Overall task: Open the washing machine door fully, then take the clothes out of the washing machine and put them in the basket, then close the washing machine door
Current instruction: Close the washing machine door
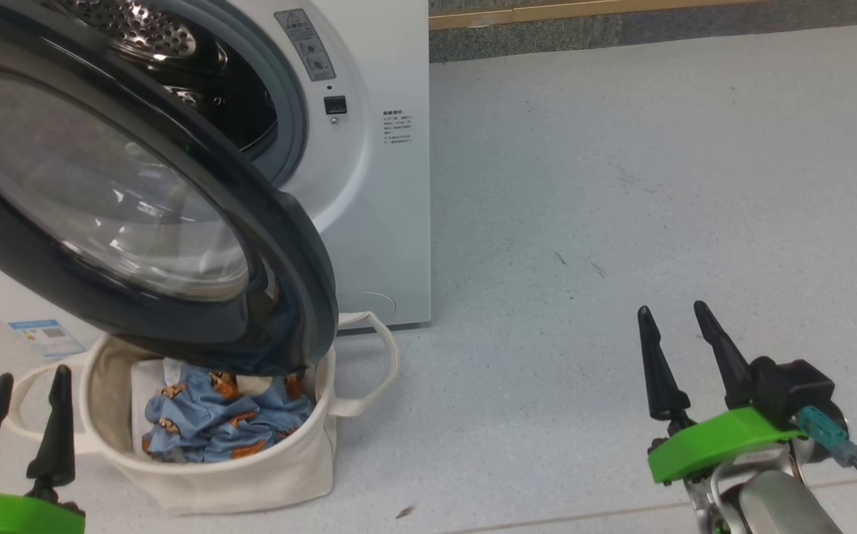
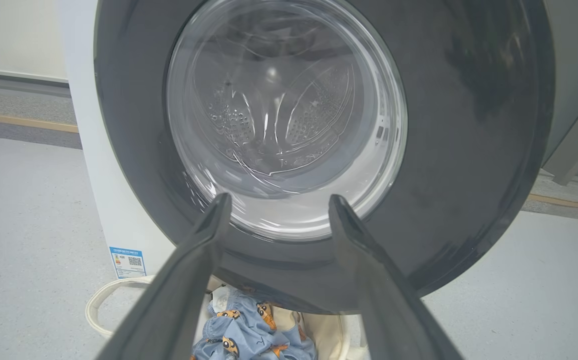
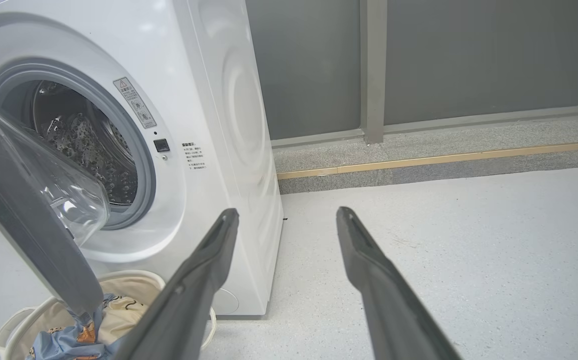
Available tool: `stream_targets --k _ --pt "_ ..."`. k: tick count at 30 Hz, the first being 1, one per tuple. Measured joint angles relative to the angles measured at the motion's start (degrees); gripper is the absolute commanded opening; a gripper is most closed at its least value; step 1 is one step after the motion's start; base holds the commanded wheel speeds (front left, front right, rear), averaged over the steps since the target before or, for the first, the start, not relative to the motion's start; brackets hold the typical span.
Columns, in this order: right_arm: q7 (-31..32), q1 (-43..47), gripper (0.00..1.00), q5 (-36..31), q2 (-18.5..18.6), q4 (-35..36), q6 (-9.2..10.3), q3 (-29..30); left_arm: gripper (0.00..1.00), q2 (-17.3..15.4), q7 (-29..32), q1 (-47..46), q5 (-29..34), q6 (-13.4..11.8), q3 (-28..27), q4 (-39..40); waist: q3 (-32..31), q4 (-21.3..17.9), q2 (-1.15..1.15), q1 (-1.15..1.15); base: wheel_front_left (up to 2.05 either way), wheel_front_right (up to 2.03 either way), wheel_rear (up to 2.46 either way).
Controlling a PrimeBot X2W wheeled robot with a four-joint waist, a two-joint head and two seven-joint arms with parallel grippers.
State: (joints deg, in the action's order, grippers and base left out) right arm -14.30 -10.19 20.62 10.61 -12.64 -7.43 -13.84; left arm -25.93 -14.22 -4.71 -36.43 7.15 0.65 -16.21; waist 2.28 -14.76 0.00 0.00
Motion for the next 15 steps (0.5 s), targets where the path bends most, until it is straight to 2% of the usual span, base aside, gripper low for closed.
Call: stream_targets --k 15 --pt "0.0 0.0 1.0 -0.4 0.0 -0.5 0.0 -0.4 1.0 0.0 0.0 -0.5 0.0 0.0 -0.5 -0.4 -0.3 0.5 0.0 0.0 0.0 0.0 0.0"
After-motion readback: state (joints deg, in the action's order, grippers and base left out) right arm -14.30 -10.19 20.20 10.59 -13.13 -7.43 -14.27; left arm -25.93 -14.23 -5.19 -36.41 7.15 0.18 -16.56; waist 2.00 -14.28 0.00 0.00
